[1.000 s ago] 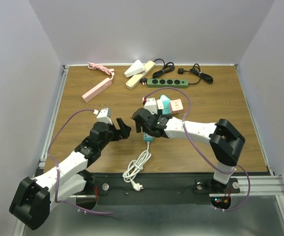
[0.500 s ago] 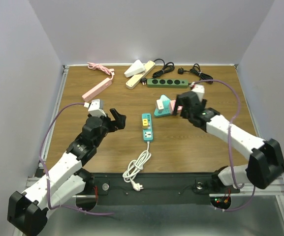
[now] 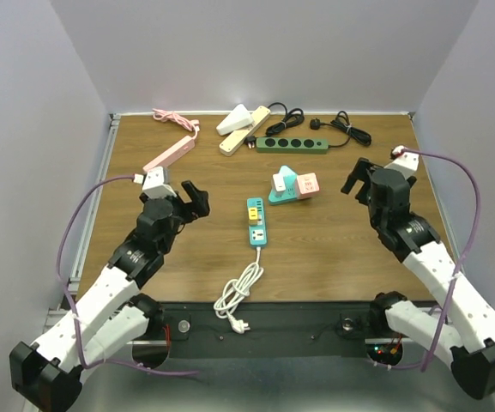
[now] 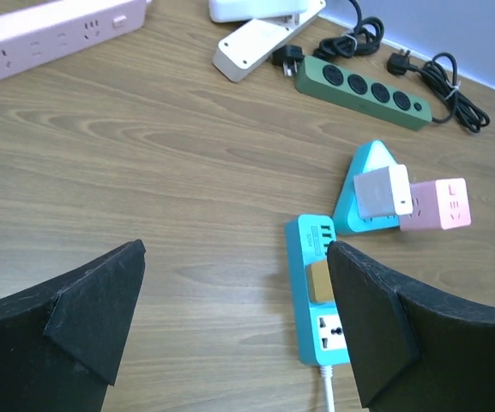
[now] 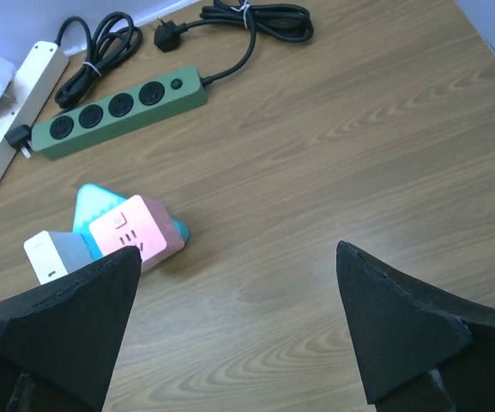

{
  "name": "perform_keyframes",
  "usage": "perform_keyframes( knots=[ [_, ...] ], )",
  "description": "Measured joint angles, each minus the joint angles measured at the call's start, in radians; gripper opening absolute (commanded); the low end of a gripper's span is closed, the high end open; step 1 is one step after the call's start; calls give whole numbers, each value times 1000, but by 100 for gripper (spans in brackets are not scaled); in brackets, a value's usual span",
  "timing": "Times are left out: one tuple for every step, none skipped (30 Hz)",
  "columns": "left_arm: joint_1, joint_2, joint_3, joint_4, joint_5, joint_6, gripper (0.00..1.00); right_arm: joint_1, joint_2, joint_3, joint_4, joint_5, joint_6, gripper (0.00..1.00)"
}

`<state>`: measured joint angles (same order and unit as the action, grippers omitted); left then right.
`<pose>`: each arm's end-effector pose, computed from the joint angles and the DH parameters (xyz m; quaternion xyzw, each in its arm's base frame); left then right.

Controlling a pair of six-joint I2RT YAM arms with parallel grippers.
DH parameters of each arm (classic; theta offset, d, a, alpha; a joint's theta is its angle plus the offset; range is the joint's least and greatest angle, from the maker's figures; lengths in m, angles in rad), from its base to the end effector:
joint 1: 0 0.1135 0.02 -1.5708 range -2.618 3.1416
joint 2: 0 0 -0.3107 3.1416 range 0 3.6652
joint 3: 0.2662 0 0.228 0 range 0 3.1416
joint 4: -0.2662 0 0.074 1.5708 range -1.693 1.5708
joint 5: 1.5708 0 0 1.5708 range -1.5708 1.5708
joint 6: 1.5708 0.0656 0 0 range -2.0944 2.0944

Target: Insert the plug

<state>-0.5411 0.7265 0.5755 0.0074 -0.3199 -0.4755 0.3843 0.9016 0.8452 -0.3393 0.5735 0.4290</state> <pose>0.1384 -0.0591 0.3266 -0.0797 0.7494 -0.2093 0.6231 0.1704 0.0305 0.3549 0.1746 0.7946 -0.0059 0.5814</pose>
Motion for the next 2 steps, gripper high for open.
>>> perform_keyframes(
  knots=[
    [0, 0, 6, -2, -8, 2, 99, 0, -10, -5, 6, 4, -6, 100],
    [0, 2, 14, -6, -18, 5, 99, 0, -18, -11, 7, 9, -11, 100]
  ],
)
